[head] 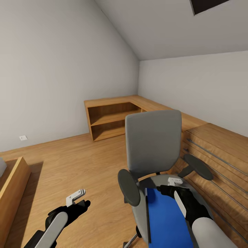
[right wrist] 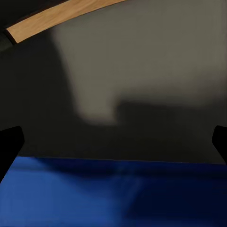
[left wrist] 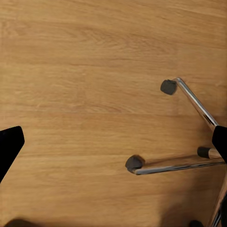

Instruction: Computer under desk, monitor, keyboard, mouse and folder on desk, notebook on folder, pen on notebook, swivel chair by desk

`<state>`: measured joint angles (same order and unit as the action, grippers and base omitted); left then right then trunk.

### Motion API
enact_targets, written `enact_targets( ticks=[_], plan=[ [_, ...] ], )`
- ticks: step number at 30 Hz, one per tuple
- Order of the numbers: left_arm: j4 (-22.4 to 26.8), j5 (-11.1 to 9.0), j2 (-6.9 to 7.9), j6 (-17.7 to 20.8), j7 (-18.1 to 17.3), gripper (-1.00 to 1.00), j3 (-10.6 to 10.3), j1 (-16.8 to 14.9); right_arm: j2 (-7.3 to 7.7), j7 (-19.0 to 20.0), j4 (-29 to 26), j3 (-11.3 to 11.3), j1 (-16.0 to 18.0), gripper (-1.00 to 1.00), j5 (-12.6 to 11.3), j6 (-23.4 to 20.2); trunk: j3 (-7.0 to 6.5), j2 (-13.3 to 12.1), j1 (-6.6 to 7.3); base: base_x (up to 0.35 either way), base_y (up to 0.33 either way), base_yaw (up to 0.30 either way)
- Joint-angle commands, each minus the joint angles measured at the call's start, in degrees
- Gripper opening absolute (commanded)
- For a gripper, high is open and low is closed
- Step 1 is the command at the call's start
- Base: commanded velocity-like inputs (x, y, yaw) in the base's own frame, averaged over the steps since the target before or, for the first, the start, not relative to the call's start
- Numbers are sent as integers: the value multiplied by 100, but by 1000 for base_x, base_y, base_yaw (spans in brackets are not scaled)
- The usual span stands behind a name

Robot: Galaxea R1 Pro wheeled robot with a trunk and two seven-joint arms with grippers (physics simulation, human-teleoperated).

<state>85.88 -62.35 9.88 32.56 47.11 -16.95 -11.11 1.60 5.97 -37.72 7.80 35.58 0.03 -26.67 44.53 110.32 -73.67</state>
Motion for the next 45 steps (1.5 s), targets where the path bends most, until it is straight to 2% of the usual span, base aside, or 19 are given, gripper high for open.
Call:
enact_targets(
  ticks=[1,35,45],
  plan=[
    [7,-40,5,2,50,100,-10,-5,-2,28,-8,20,2,100,6,-31,6,3,1,-8,0,0],
    [7,-49,-4,-3,44,100,-27,-5,-2,29,-8,18,2,100,7,-31,6,3,1,-28,0,0],
    [7,-46,-12,-1,45,100,-28,-5,-2,35,-8,20,2,100,7,-31,6,3,1,-198,0,0]
  ],
)
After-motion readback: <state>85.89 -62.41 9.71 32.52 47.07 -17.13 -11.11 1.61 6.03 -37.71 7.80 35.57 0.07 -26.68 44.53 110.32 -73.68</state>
